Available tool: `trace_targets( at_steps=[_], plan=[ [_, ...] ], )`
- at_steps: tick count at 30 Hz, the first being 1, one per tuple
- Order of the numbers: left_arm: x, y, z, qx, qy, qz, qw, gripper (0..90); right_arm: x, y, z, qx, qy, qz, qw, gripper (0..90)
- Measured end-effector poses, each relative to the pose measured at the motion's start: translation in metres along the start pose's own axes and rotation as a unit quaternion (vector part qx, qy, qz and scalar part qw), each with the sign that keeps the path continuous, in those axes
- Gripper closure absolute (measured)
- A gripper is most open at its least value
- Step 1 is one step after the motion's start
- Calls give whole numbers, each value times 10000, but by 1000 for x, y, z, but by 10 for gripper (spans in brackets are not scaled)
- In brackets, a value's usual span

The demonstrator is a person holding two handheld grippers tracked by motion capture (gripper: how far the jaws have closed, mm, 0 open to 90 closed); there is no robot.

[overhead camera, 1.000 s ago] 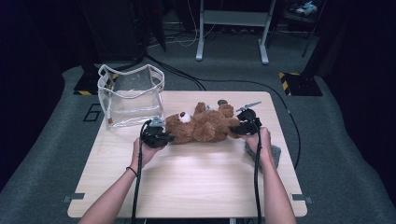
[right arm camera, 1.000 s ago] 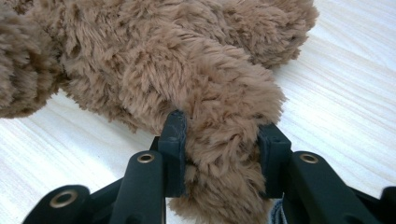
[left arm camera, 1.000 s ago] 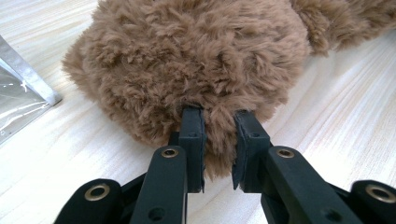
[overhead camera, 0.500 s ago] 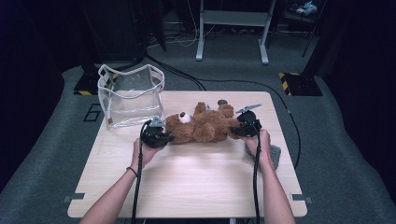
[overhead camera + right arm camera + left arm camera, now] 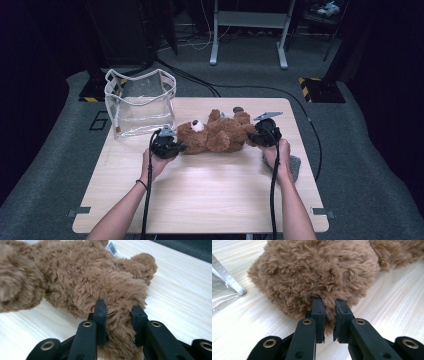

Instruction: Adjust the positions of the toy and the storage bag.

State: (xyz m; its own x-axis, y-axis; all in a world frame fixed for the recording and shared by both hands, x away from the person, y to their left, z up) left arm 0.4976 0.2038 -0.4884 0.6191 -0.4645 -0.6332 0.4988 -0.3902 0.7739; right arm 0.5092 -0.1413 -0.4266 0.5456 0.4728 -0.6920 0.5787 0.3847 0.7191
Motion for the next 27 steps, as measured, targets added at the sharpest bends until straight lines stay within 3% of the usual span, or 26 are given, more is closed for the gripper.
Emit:
trace_targets(
  at_steps=[9,14,15,21,27],
  plan=[
    [-1,-2,-5,-77,-5,16,10000,807,-12,0,-9,-42,105,263,9996,738],
    [-1,-2,-7,-124,11,42,9999,807,-19,-7,-17,19,207,280,9994,742],
    [-1,-2,-8,-101,8,0,9999,807,-20,-8,-17,-81,216,281,9993,742],
    [-1,-3,-12,-149,14,-22,9999,807,-25,-19,-27,-142,346,295,9989,743],
    [0,-4,-14,-182,-20,-29,9998,803,-26,-30,-33,-89,491,257,9984,743]
  ],
)
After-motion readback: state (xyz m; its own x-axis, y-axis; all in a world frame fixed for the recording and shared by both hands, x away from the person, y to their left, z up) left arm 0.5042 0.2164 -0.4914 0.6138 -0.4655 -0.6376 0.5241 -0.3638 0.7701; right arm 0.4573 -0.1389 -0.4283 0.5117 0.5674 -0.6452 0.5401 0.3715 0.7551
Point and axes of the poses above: each handheld gripper's, and its own axes: x roughly forward along the jaws, y roughly out of its top, z roughly to its right, the point moved 2 cm from there along x, roughly forward along the jaws, and after that the axes turned 8 degrees about y, right-handed, at the moved point
